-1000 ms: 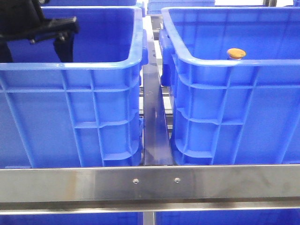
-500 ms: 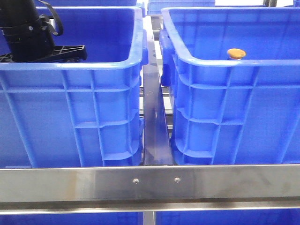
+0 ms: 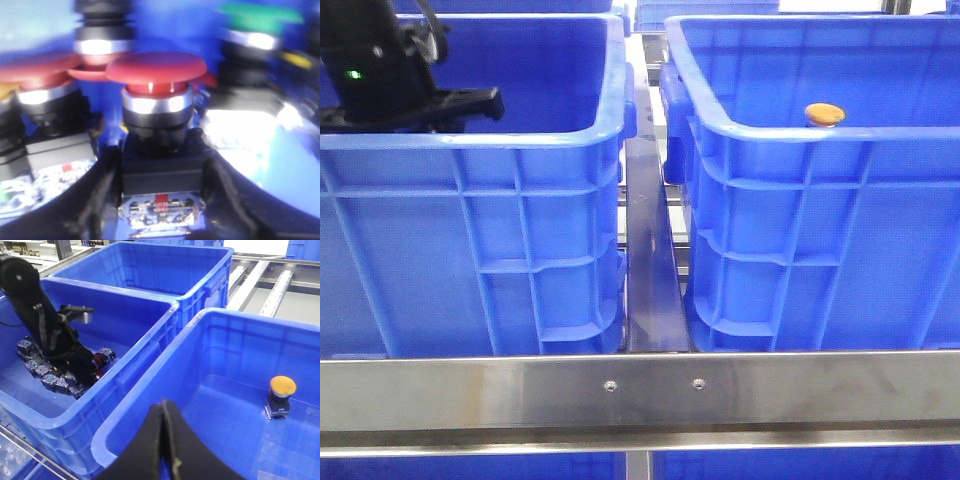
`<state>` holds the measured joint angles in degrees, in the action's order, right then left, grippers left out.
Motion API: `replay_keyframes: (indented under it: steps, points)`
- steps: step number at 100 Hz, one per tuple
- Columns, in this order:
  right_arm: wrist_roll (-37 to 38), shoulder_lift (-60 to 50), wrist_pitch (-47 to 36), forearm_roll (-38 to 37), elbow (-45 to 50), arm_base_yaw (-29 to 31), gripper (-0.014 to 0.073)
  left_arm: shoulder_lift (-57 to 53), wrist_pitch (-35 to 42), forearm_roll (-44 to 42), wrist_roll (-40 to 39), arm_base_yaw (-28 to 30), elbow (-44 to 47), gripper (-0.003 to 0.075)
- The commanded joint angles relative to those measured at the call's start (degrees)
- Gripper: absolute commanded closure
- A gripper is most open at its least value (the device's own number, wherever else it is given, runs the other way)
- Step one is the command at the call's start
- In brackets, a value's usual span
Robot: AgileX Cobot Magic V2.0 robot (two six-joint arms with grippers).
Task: Pick red and yellow buttons and place in box
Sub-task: 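Grasp the red-capped button with the left gripper and lift it, then pass the red button from the left gripper to the right gripper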
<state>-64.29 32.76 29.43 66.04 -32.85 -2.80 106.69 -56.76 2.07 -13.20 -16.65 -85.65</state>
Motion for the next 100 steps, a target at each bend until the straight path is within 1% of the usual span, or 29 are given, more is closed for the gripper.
replay_keyframes:
  steps: [1,18,32,44,61,70,83,88,93,100]
  points:
    - [-0.3,0.0,-1.4,2.5,-1.4,0.2,0.0658,-6.5,0.7,1.8,6.0,-1.5,-1.8,0.0712]
    - [-0.3,0.0,-1.6,2.5,-1.4,0.2,0.0658,-12.2,0.0,4.6,15.8,-4.8,-1.8,0.0712]
    - [-0.3,0.0,-1.9,2.7,-1.4,0.2,0.0658,-16.1,-2.9,11.0,26.8,-8.1,-1.8,0.0712]
    - [-0.3,0.0,-1.8,2.9,-1.4,0.2,0.0658,-18.3,-4.9,18.3,35.1,-10.1,-1.8,0.0712]
    - [-0.3,0.0,-1.8,2.9,-1.4,0.2,0.0658,-18.8,-10.3,32.3,47.9,-11.1,-1.8,0.0712]
    - [-0.3,0.0,-1.8,3.1,-1.4,0.2,0.0658,-18.8,-12.7,38.9,52.3,-11.1,-1.8,0.0712]
    - [-0.3,0.1,-1.7,4.2,-1.5,0.2,0.0654,-18.8,-14.7,46.2,58.3,-11.2,-1.8,0.0712]
    - [-0.3,0.2,-1.4,4.6,-1.6,0.2,0.0637,-18.8,-15.2,47.7,59.6,-11.2,-1.8,0.0712]
    - [-0.3,0.5,-0.3,4.7,-2.0,0.2,0.0591,-18.8,-15.3,48.2,60.1,-11.2,-1.8,0.0712]
    - [0.1,1.3,1.7,5.6,-2.8,0.2,0.0473,-18.8,-15.4,48.3,60.4,-11.2,-1.8,0.0712]
